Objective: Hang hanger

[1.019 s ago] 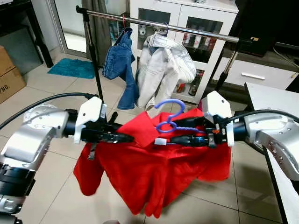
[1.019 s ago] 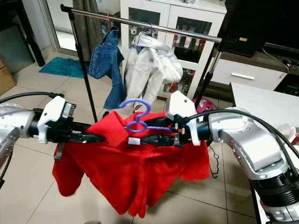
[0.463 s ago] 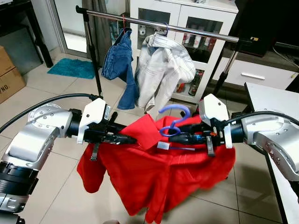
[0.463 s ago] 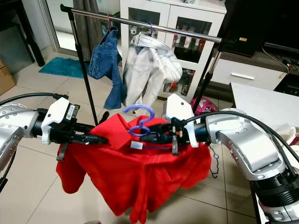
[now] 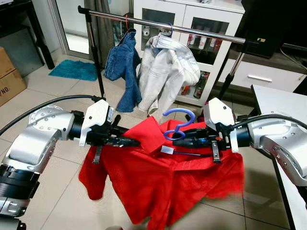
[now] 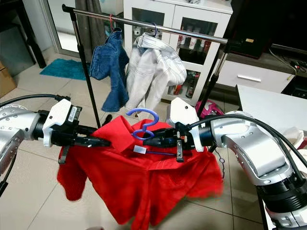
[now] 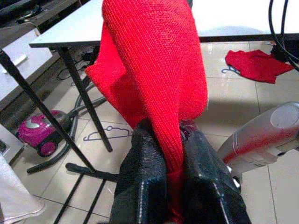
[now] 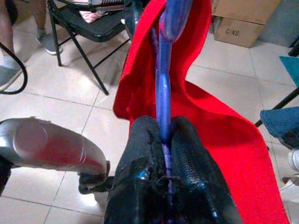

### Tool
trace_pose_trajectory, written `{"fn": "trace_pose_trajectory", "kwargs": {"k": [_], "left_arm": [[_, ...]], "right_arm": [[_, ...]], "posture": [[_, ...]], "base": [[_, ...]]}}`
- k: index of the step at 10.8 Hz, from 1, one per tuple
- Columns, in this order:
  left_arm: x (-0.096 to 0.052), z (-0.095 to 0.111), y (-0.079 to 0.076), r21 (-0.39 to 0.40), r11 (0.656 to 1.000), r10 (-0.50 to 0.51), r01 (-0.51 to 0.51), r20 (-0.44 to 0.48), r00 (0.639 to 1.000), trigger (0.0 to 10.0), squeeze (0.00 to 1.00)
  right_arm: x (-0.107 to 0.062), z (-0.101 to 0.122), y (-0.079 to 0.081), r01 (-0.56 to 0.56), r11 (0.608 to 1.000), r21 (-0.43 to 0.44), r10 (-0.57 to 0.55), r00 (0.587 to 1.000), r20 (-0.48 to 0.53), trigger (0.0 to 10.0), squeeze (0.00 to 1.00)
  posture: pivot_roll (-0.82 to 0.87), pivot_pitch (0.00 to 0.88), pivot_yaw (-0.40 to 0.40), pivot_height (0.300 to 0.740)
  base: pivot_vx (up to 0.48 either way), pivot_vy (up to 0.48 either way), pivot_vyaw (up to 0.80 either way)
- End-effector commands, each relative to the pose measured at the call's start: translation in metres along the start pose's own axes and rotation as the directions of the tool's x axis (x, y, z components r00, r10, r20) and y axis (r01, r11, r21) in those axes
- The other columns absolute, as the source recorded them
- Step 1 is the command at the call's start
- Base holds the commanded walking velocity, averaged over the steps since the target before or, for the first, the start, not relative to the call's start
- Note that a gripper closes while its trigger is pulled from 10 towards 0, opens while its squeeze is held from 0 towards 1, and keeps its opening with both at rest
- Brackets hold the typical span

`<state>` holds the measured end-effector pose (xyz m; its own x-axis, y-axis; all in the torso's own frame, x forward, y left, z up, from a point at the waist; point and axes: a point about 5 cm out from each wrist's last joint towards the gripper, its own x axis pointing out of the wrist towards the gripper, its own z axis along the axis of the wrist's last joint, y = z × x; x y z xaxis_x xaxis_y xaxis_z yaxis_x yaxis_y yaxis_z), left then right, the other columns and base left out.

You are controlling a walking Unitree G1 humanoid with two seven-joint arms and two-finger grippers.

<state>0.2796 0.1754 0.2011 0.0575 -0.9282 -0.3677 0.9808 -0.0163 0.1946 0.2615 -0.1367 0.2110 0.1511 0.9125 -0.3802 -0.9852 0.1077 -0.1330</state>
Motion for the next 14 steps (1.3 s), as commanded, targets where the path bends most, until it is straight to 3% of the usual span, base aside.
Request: {"fn": "trace_pose_trajectory", "kwargs": {"k": [1,2,3,4,5,6,7,9,11,12,14], "left_arm": [[0.001,0.010,0.004,0.040,0.999,-0.002,0.002,0.016,1.000,0.0,0.00],[0.002,0.010,0.004,0.042,0.999,0.003,-0.004,0.016,1.000,10.0,0.00],[0.002,0.011,0.005,0.041,0.999,0.008,-0.009,0.030,1.000,10.0,0.23],[0.001,0.013,0.007,0.033,0.999,0.011,-0.013,0.048,0.999,10.0,1.00],[0.001,0.020,0.010,0.026,0.998,0.047,-0.050,0.114,0.992,10.0,1.00],[0.000,0.027,0.011,0.014,0.998,0.055,-0.058,0.165,0.985,10.0,0.93],[-0.001,0.030,0.012,0.002,0.998,0.066,-0.068,0.192,0.979,10.0,0.00],[-0.003,0.024,0.011,0.022,0.997,0.072,-0.076,0.150,0.986,10.0,0.00],[-0.005,0.030,0.019,-0.048,0.987,0.159,-0.151,0.236,0.959,10.0,0.00],[-0.006,0.035,0.027,-0.097,0.971,0.238,-0.219,0.285,0.928,10.0,0.00],[-0.004,0.041,0.033,-0.129,0.949,0.313,-0.286,0.296,0.903,10.0,0.00]], "right_arm": [[-0.002,0.005,-0.003,0.006,1.000,-0.024,-0.006,1.000,0.003,0.0,0.00],[-0.003,0.005,-0.003,0.002,1.000,-0.019,-0.002,1.000,0.003,0.0,0.00],[-0.004,0.006,-0.001,-0.013,1.000,-0.008,0.013,1.000,0.014,0.0,0.00],[-0.005,0.006,0.000,-0.025,1.000,0.013,0.025,0.999,0.020,0.0,0.00],[-0.005,0.004,0.001,-0.028,0.999,0.034,0.027,0.999,0.027,0.0,0.00],[-0.006,0.003,0.001,-0.019,0.998,0.057,0.017,0.999,0.031,0.0,0.00],[-0.007,0.000,0.002,-0.003,0.997,0.082,0.001,0.999,0.033,0.0,0.00],[-0.007,-0.002,0.004,0.013,0.994,0.112,-0.020,0.998,0.054,0.0,0.00],[-0.001,-0.009,0.007,0.072,0.989,0.131,-0.082,0.994,0.068,0.0,0.00],[0.001,-0.015,0.008,0.132,0.978,0.160,-0.143,0.988,0.061,0.0,0.00],[0.007,-0.025,0.005,0.271,0.932,0.242,-0.287,0.957,0.034,0.0,0.00]], "posture": [[0.07,0.000,-0.064,0.740],[0.07,0.000,-0.064,0.740],[0.07,0.000,-0.064,0.740],[0.07,0.000,-0.069,0.740],[0.07,0.000,-0.074,0.740],[0.07,0.000,-0.079,0.740],[0.08,0.000,-0.085,0.740],[0.08,0.000,-0.087,0.740],[0.08,0.000,-0.089,0.740],[0.08,0.000,-0.092,0.740],[0.08,0.000,-0.104,0.740]], "base": [[0.000,0.000,0.00],[0.000,0.000,0.00],[0.000,0.000,0.00],[0.000,0.000,0.00],[0.000,0.000,0.00],[0.000,0.000,0.00],[0.000,0.000,0.00],[0.000,0.000,0.00],[0.000,0.000,0.00],[0.000,0.000,0.00],[0.000,0.000,0.00]]}}
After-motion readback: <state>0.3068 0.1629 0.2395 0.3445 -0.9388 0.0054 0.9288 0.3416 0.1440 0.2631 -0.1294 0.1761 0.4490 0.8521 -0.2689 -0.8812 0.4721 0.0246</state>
